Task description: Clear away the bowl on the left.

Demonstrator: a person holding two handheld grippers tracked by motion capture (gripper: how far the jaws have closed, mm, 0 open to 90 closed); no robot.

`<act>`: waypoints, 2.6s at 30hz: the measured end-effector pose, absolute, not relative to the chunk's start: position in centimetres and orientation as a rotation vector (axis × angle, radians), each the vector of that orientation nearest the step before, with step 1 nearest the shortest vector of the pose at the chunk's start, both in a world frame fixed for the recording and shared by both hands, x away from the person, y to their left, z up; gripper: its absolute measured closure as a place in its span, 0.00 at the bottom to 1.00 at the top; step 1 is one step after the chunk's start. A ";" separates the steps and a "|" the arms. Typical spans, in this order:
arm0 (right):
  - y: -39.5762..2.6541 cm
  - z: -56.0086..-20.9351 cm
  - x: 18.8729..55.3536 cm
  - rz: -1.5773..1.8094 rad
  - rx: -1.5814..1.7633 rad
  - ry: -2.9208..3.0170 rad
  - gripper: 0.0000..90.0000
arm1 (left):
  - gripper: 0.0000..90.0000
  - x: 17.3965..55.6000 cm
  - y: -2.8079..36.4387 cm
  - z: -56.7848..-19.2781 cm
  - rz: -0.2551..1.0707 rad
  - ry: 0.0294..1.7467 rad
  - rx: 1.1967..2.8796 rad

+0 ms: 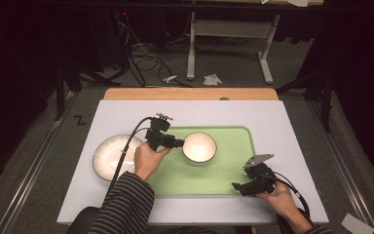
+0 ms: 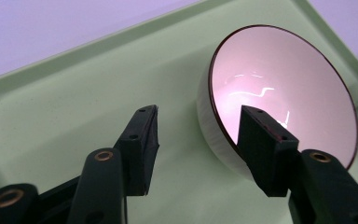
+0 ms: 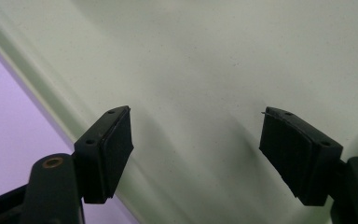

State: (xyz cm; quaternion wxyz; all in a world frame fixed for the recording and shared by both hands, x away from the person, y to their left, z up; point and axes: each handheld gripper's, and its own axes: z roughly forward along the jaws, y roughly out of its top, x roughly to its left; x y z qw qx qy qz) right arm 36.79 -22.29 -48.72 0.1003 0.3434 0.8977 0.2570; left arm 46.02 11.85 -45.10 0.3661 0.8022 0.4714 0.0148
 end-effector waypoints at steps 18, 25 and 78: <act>-22.2 -48.8 36.8 0.749 1.002 2.664 0.30 | 0.53 44.2 13.1 -44.1 0.067 1.179 2.058; -22.3 -48.8 36.8 0.751 0.998 2.664 0.30 | 0.52 43.8 13.8 -44.0 0.066 1.182 2.050; -22.2 -48.8 36.8 0.744 1.002 2.666 0.30 | 0.51 38.8 17.9 -43.6 0.055 1.174 2.033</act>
